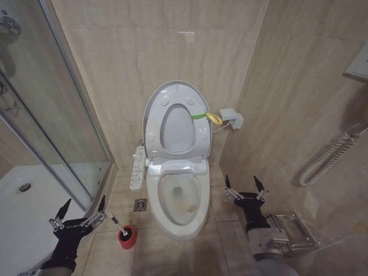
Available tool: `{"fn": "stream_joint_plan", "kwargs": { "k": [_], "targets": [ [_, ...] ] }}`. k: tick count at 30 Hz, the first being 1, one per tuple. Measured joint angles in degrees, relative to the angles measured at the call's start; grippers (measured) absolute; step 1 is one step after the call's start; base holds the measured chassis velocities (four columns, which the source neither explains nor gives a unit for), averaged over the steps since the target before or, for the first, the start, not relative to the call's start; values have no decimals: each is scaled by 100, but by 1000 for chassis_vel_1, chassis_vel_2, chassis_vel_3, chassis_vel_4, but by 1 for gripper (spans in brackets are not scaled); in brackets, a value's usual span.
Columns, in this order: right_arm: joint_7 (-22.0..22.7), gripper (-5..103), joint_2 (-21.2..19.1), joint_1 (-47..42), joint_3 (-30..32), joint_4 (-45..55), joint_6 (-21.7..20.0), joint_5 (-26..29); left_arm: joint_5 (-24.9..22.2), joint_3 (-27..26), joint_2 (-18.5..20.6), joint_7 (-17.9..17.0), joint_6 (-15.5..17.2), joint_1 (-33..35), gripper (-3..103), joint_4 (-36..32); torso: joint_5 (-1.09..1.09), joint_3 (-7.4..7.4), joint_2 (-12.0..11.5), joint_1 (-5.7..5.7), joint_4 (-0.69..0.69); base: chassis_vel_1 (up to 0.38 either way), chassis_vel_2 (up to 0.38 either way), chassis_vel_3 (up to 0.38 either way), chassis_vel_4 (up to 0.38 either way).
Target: Open the toilet lid, clean the toilet bowl with a toilet brush, close the toilet lid, and flush.
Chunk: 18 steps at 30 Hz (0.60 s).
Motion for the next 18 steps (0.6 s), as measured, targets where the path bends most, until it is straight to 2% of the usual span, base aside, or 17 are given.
{"fn": "stream_joint_plan", "kwargs": {
  "k": [18],
  "targets": [
    [0, 100, 0, 0, 0, 0, 0, 0, 0, 0, 0, 0, 0, 0, 100, 0, 0, 0, 0, 0, 0, 0, 0, 0, 0]
  ]
}}
